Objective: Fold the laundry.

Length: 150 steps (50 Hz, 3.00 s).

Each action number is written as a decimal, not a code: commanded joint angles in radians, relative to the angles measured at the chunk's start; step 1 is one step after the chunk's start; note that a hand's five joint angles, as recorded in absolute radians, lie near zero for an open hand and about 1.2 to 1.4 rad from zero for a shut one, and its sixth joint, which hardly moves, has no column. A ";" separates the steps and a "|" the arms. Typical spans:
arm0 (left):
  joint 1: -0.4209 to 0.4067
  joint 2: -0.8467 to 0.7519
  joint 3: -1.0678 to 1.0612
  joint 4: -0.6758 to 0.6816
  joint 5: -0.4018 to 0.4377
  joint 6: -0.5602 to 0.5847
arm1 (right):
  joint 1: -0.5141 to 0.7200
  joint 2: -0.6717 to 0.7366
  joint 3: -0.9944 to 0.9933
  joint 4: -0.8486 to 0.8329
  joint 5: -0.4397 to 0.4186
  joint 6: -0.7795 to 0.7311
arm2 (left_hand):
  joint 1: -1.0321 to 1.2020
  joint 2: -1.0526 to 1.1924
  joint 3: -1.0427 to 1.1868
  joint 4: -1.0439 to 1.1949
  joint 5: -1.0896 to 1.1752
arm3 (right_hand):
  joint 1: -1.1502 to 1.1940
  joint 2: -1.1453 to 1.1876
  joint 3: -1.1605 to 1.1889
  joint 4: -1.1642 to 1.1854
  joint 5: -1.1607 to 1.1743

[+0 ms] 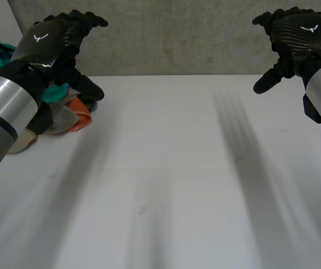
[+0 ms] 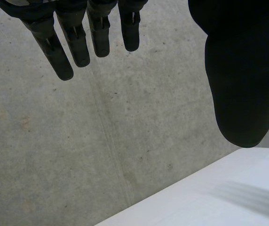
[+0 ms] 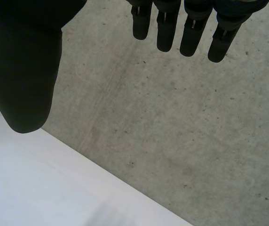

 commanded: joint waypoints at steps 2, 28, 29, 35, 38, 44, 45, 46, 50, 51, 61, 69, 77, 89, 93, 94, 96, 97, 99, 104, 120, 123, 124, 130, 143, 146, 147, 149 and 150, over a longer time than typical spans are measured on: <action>0.000 0.007 0.003 0.000 0.000 0.000 | -0.001 0.000 0.000 0.000 0.000 0.000 | -0.069 -0.083 -0.079 -0.081 -0.032 | -0.066 -0.089 -0.103 -0.104 -0.097; 0.330 -0.436 0.350 0.097 -0.058 0.320 | -0.002 0.005 0.011 0.000 0.000 -0.002 | -0.054 -0.068 -0.065 -0.066 -0.018 | -0.066 -0.089 -0.103 -0.104 -0.097; 0.336 -0.462 0.368 0.103 -0.057 0.333 | -0.002 0.005 0.011 0.000 0.000 -0.003 | -0.054 -0.068 -0.065 -0.066 -0.018 | -0.066 -0.089 -0.103 -0.104 -0.097; 0.407 -0.706 0.506 0.199 -0.057 0.437 | -0.004 0.008 0.023 0.000 0.000 -0.006 | -0.048 -0.063 -0.059 -0.060 -0.012 | -0.066 -0.089 -0.103 -0.104 -0.097; 0.439 -0.817 0.577 0.242 -0.046 0.449 | -0.004 0.009 0.029 0.000 0.000 -0.006 | -0.045 -0.060 -0.056 -0.057 -0.009 | -0.066 -0.089 -0.103 -0.104 -0.097; 0.450 -0.956 0.698 0.269 -0.002 0.456 | -0.002 0.009 0.040 0.000 -0.001 -0.011 | 0.075 0.060 0.064 0.063 0.111 | -0.066 -0.089 -0.103 -0.104 -0.097; 0.451 -0.964 0.709 0.269 0.024 0.454 | -0.004 0.009 0.041 -0.001 -0.001 -0.012 | 0.339 0.325 0.329 0.328 0.376 | -0.066 -0.089 -0.103 -0.104 -0.097; 0.450 -0.964 0.710 0.272 0.032 0.453 | -0.004 0.009 0.041 -0.001 -0.001 -0.012 | 0.502 0.488 0.492 0.490 0.538 | -0.066 -0.089 -0.103 -0.104 -0.097; 0.431 -0.955 0.697 0.310 0.038 0.453 | -0.004 0.011 0.040 -0.001 -0.001 -0.014 | 1.131 1.117 1.121 1.120 1.168 | -0.066 -0.089 -0.103 -0.104 -0.097; 0.417 -0.932 0.682 0.334 0.031 0.445 | -0.004 0.011 0.040 -0.001 -0.001 -0.014 | 1.131 1.117 1.121 1.120 1.168 | -0.066 -0.089 -0.103 -0.104 -0.097; 0.272 -0.492 0.462 0.442 0.031 0.249 | -0.004 0.008 0.037 -0.001 -0.003 -0.014 | 1.131 1.117 1.121 1.120 1.168 | -0.066 -0.089 -0.103 -0.104 -0.097; 0.109 -0.222 0.269 0.439 0.043 0.094 | -0.007 0.008 0.037 -0.001 -0.052 -0.012 | 1.131 1.117 1.121 1.120 1.168 | -0.066 -0.089 -0.103 -0.104 -0.097; -0.150 -0.214 0.060 0.445 0.034 0.080 | -0.017 -0.003 0.037 -0.001 -0.054 -0.014 | 1.131 1.117 1.121 1.120 1.168 | -0.066 -0.089 -0.103 -0.104 -0.097; -0.324 -0.466 -0.007 0.306 0.003 0.189 | -0.111 0.009 0.034 0.000 -0.061 -0.019 | 0.187 0.172 0.176 0.175 0.223 | -0.066 -0.089 -0.103 -0.104 -0.097; -0.314 -0.368 -0.026 0.293 -0.035 0.213 | -0.106 0.038 0.037 0.023 -0.086 -0.084 | 0.128 0.114 0.118 0.116 0.164 | -0.066 -0.089 -0.103 -0.104 -0.097; -0.301 -0.314 -0.046 0.293 -0.053 0.213 | -0.105 0.048 0.035 0.034 -0.092 -0.104 | 0.119 0.105 0.109 0.107 0.156 | -0.066 -0.089 -0.103 -0.104 -0.097; -0.276 -0.268 -0.072 0.295 -0.066 0.215 | -0.105 0.077 0.034 0.084 -0.112 -0.178 | 0.110 0.096 0.100 0.098 0.147 | -0.066 -0.089 -0.103 -0.104 -0.097; -0.243 -0.228 -0.102 0.298 -0.073 0.218 | -0.105 0.087 0.031 0.111 -0.120 -0.204 | 0.087 0.073 0.077 0.075 0.123 | -0.066 -0.089 -0.103 -0.104 -0.097; -0.203 -0.190 -0.133 0.296 -0.077 0.218 | -0.097 0.109 0.035 0.170 -0.139 -0.256 | 0.087 0.072 0.076 0.075 0.123 | -0.066 -0.089 -0.103 -0.104 -0.097; -0.114 -0.110 -0.219 0.290 -0.069 0.221 | -0.007 0.166 0.046 0.238 -0.179 -0.281 | 0.084 0.070 0.073 0.072 0.120 | -0.066 -0.089 -0.103 -0.104 -0.097; 0.106 -0.344 -0.300 0.290 0.041 0.405 | 0.216 0.512 -0.052 -0.061 -0.167 -0.295 | 0.084 0.070 0.073 0.072 0.120 | -0.066 -0.089 -0.103 -0.104 -0.097; 0.103 -0.372 -0.297 0.292 0.057 0.406 | 0.231 0.596 -0.121 -0.082 -0.155 -0.296 | 0.084 0.070 0.073 0.072 0.120 | -0.066 -0.089 -0.103 -0.104 -0.097; 0.098 -0.383 -0.297 0.295 0.063 0.407 | 0.231 0.617 -0.138 -0.082 -0.152 -0.299 | 0.084 0.070 0.073 0.072 0.120 | -0.066 -0.089 -0.103 -0.104 -0.097; 0.083 -0.393 -0.262 0.299 0.069 0.402 | 0.234 0.672 -0.229 -0.075 -0.100 -0.321 | 0.019 0.005 0.009 0.008 0.056 | 1.156 1.133 1.119 1.118 1.125; -0.070 -0.630 -0.028 0.287 0.064 0.414 | 0.223 0.186 0.019 -0.073 -0.123 -0.309 | -0.016 -0.030 -0.026 -0.028 0.020 | 1.156 1.133 1.119 1.118 1.125; -0.115 -0.699 0.048 0.285 0.057 0.414 | 0.204 0.094 0.088 -0.073 -0.147 -0.309 | -0.010 -0.024 -0.021 -0.022 0.026 | 1.156 1.133 1.119 1.118 1.125; -0.124 -0.717 0.065 0.284 0.057 0.414 | 0.199 0.077 0.101 -0.073 -0.152 -0.309 | -0.001 -0.016 -0.012 -0.013 0.035 | 1.156 1.133 1.119 1.118 1.125; -0.144 -0.766 0.114 0.272 0.054 0.414 | 0.185 0.039 0.130 -0.073 -0.164 -0.307 | 0.031 0.017 0.020 0.019 0.067 | 1.156 1.133 1.119 1.118 1.125; -0.149 -0.778 0.129 0.264 0.054 0.414 | 0.171 0.008 0.159 -0.075 -0.176 -0.307 | 0.066 0.052 0.055 0.054 0.102 | 1.156 1.133 1.119 1.118 1.125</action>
